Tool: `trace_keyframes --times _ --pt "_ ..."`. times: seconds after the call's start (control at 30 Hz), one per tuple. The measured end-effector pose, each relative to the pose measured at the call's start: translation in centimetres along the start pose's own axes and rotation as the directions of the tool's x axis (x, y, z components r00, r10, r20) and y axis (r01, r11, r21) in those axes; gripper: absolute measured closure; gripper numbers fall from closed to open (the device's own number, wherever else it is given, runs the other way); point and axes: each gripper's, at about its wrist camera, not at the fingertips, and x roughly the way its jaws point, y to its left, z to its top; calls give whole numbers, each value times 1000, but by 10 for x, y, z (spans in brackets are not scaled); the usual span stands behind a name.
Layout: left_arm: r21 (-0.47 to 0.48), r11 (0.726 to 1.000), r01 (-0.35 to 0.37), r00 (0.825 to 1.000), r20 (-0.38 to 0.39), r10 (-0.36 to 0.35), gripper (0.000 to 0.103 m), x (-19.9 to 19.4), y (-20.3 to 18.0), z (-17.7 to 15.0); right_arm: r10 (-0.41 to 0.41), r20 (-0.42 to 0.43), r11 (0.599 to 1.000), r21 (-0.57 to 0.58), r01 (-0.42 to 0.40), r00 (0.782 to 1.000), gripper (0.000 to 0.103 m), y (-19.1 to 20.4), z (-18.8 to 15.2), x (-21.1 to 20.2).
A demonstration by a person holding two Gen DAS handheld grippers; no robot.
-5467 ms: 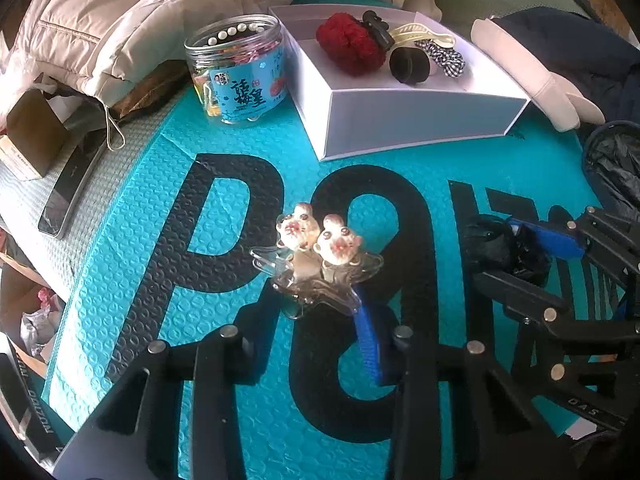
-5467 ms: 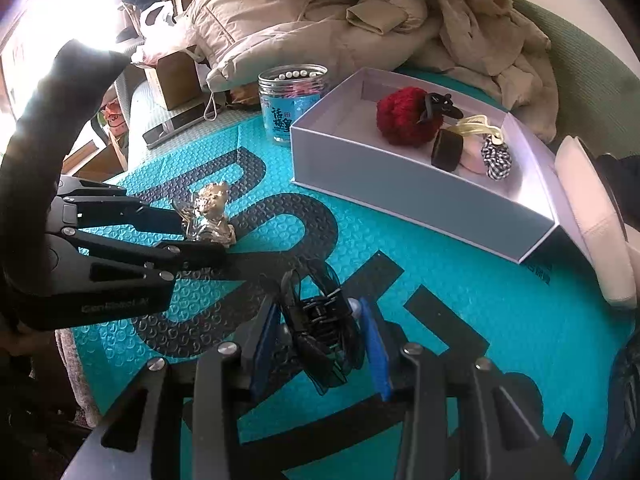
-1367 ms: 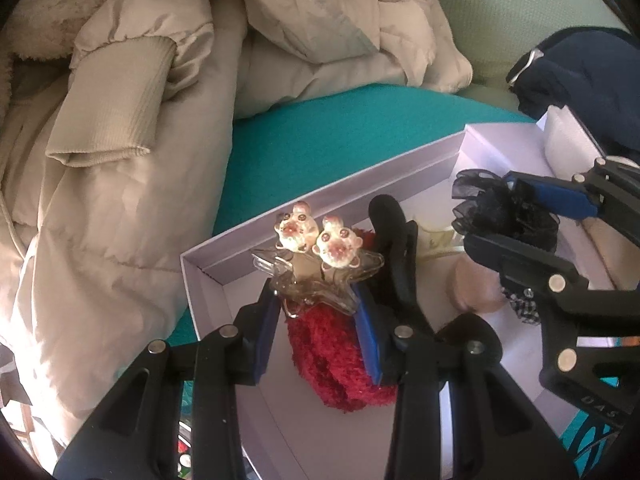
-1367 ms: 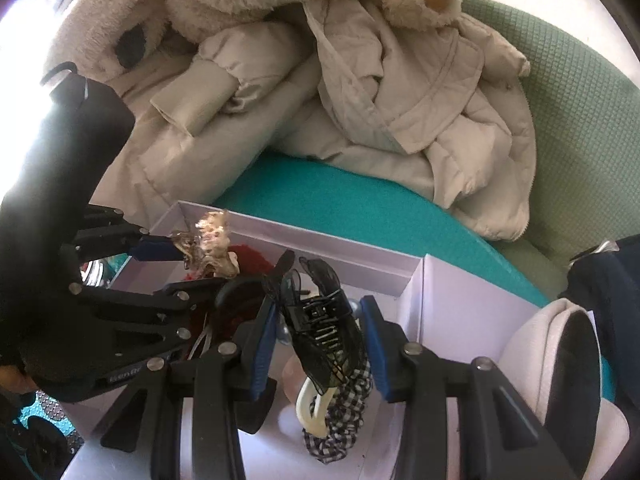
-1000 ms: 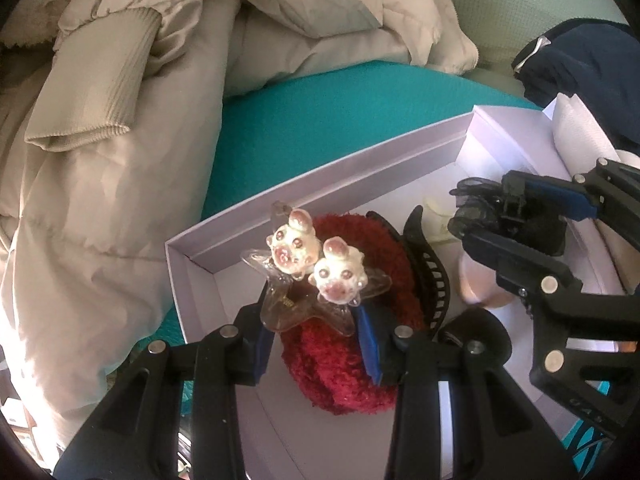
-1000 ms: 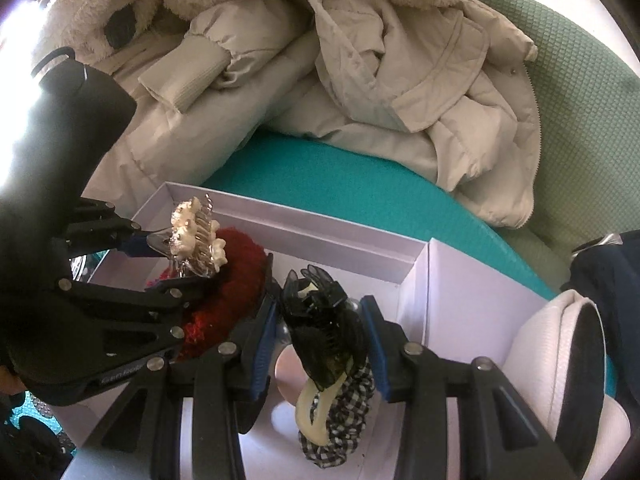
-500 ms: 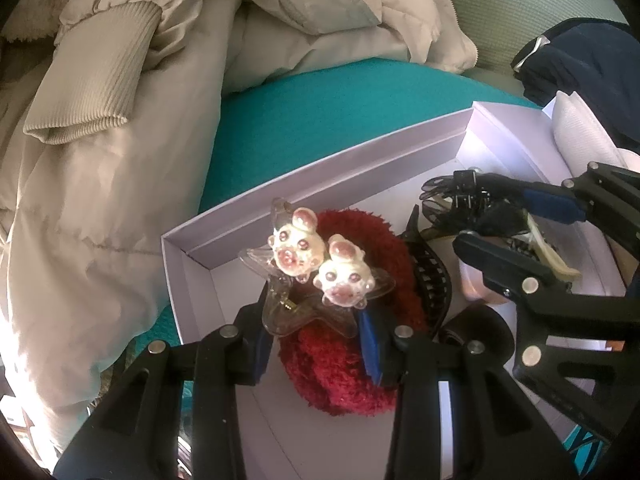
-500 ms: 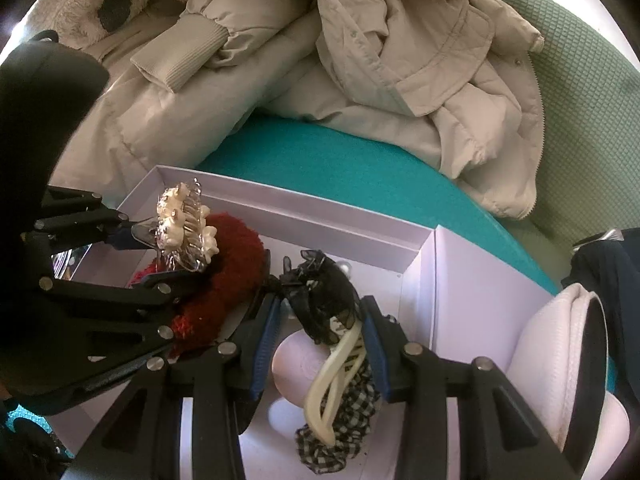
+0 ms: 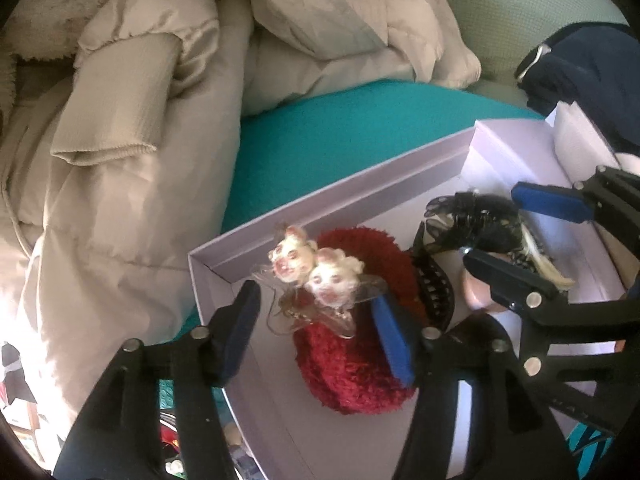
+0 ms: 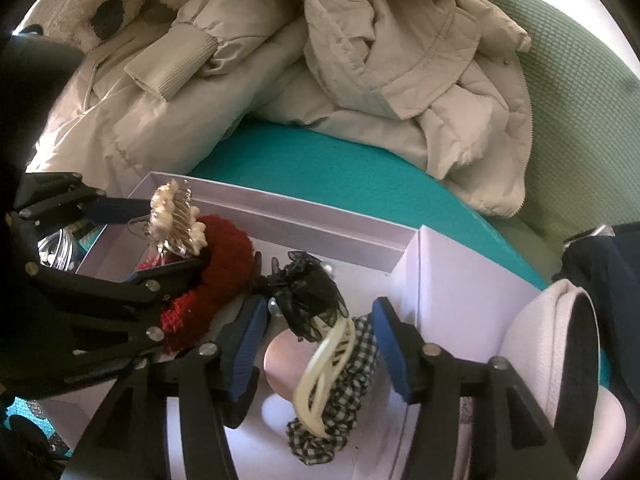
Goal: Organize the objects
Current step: 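Open left tool to drop gold bear clip while right tool releases black bow clip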
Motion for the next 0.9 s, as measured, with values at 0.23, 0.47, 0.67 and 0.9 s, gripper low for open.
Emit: trace_keyframes --times 0.23,0.47,0.67,0.9 --pt "-4 1000 -30 999 26 30 30 -14 6 0 -18 4 1000 15 18 1000 33 -5 -1 -9" --pt "-37 999 -8 999 44 9 28 -33 15 -1 -42 21 999 12 41 999 33 -5 0 -26" --pt "-57 998 -6 998 69 10 28 -58 21 -4 -52 53 998 25 51 997 33 -6 3 -53" --pt "-63 998 -12 995 94 18 27 -96 24 -8 -60 108 997 49 54 992 33 -7 7 -94"
